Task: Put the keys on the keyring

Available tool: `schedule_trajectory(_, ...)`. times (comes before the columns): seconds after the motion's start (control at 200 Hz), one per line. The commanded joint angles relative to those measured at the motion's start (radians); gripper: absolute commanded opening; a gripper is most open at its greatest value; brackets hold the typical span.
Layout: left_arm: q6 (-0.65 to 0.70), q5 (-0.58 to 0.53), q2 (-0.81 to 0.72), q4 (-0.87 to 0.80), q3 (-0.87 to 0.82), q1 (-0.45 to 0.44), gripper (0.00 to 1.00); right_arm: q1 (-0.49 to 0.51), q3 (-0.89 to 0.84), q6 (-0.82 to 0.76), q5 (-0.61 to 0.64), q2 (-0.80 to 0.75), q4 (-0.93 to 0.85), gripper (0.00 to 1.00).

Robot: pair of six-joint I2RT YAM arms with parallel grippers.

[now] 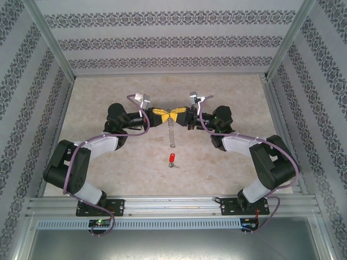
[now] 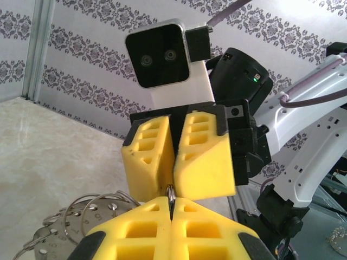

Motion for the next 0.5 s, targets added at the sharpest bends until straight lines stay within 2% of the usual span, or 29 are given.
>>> schedule_trajectory(0.0, -0.017, 0.019, 0.005, 0.093, 0.033, -0.002, 0.0, 0.017, 0.029, -0.017, -0.025, 0.012, 0.035, 0.11)
schedule_trajectory(0.055, -0.018, 0.018, 0.005, 0.093, 0.035, -0.003, 0.0, 0.017, 0.031, -0.018, -0.029, 0.011, 0.035, 0.0)
schedule_trajectory(0.195, -0.043, -0.017, 0.006, 0.115, 0.033, 0.004, 0.0, 0.01, 0.02, -0.037, -0.007, 0.01, 0.034, 0.0)
schedule_trajectory(0.22, -0.058, -0.029, 0.005, 0.129, 0.03, 0.007, 0.05, 0.006, 0.018, -0.039, 0.0, 0.009, 0.036, 0.0)
schedule_trajectory(0.26, -0.09, -0.055, 0.001, 0.162, 0.024, 0.017, 0.22, -0.003, 0.016, -0.036, 0.007, 0.012, 0.046, 0.0)
schedule_trajectory(0.28, -0.107, -0.073, -0.002, 0.179, 0.019, 0.024, 0.26, -0.007, 0.016, -0.032, 0.008, 0.015, 0.053, 0.0)
schedule_trajectory(0.365, -0.195, -0.136, -0.019, 0.235, 0.004, 0.058, 0.37, -0.021, 0.027, -0.002, 0.003, 0.029, 0.086, 0.0)
schedule_trajectory(0.42, -0.249, -0.159, -0.035, 0.23, 0.006, 0.075, 0.4, -0.021, 0.036, 0.013, -0.004, 0.033, 0.102, 0.0)
schedule_trajectory(0.495, -0.265, -0.172, -0.067, 0.199, -0.004, 0.084, 0.48, -0.018, 0.038, 0.013, -0.004, 0.031, 0.103, 0.0)
